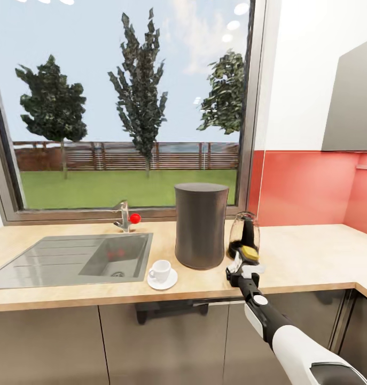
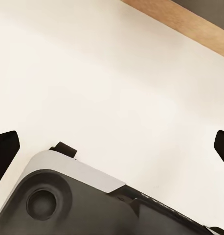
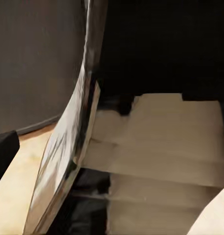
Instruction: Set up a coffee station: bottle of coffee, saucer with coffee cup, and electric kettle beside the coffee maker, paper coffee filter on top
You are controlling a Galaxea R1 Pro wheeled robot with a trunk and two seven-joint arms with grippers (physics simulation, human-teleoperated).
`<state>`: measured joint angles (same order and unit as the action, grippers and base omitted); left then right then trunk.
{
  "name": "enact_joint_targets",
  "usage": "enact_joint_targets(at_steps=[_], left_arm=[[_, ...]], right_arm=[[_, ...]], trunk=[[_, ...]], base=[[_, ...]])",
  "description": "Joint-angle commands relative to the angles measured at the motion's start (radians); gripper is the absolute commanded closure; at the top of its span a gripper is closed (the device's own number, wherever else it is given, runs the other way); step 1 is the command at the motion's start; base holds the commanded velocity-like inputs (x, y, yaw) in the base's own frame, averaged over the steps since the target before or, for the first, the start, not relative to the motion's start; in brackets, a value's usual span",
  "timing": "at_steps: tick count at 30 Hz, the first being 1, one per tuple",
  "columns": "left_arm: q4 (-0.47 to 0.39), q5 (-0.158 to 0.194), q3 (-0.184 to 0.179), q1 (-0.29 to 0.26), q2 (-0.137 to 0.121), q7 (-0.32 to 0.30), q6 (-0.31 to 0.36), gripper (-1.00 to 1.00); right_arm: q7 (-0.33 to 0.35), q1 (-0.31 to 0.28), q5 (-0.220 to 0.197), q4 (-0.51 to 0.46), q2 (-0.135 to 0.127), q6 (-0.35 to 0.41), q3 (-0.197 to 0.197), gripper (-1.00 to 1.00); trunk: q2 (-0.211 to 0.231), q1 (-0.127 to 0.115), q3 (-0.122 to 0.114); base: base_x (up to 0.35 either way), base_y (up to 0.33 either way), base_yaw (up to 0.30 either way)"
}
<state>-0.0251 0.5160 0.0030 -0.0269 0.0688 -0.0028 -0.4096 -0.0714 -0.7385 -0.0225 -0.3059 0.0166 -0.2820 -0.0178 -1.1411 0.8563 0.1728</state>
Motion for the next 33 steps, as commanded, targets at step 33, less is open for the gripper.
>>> enact_joint_targets(at_steps=[33], left_arm=[[0.001,0.001,0.000,-0.001,0.000,0.000,-0.002,-1.00]], right_arm=[[-0.006,-0.001,-0.003,0.003,0.000,0.003,-0.002,-1.00]], trunk=[[-0.001,0.000,0.001]], base=[[-0.126,0.000,0.000]])
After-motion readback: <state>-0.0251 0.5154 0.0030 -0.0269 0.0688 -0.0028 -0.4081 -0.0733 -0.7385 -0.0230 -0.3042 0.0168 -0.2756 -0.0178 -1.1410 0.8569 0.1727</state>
